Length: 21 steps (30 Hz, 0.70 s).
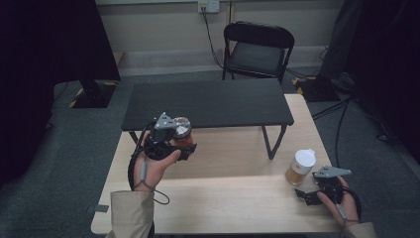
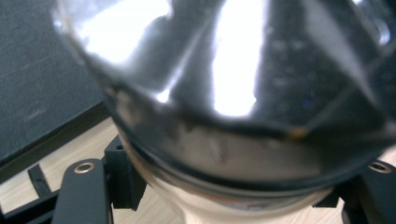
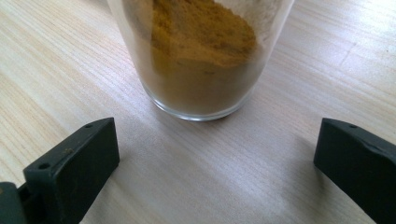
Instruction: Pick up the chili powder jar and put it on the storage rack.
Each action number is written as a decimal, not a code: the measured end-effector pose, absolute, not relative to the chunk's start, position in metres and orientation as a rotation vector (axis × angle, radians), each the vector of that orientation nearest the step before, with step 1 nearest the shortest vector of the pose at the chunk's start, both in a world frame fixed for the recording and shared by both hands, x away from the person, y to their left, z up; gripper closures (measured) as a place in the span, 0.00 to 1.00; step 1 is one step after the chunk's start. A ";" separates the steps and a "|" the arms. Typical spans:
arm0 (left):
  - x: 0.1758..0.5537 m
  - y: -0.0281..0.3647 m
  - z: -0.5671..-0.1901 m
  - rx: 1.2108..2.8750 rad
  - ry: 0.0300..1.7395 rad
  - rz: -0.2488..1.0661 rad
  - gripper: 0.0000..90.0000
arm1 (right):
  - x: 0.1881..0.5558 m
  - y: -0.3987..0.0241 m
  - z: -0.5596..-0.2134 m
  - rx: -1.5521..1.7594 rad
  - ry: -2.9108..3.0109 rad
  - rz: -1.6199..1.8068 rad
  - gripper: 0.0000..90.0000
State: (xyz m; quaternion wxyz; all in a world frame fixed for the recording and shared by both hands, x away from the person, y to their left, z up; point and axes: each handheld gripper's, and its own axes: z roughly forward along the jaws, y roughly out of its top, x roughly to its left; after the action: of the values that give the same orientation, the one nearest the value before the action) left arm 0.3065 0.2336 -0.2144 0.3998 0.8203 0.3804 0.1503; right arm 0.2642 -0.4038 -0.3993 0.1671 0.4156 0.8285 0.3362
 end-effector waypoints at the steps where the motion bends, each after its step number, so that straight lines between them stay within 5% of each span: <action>1: 0.307 0.233 -0.213 2.072 0.963 0.382 0.34 | 0.264 -0.404 -0.399 1.183 2.358 0.957 0.00; 21: 0.322 0.219 -0.185 2.079 0.930 0.398 0.34 | 0.264 -0.404 -0.399 1.183 2.357 0.957 0.00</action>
State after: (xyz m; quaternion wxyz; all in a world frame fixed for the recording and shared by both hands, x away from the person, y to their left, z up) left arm 0.3222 0.2190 -0.1853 0.4029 0.8230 0.3682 0.1575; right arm 0.2641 -0.4038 -0.3994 0.1674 0.4156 0.8283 0.3364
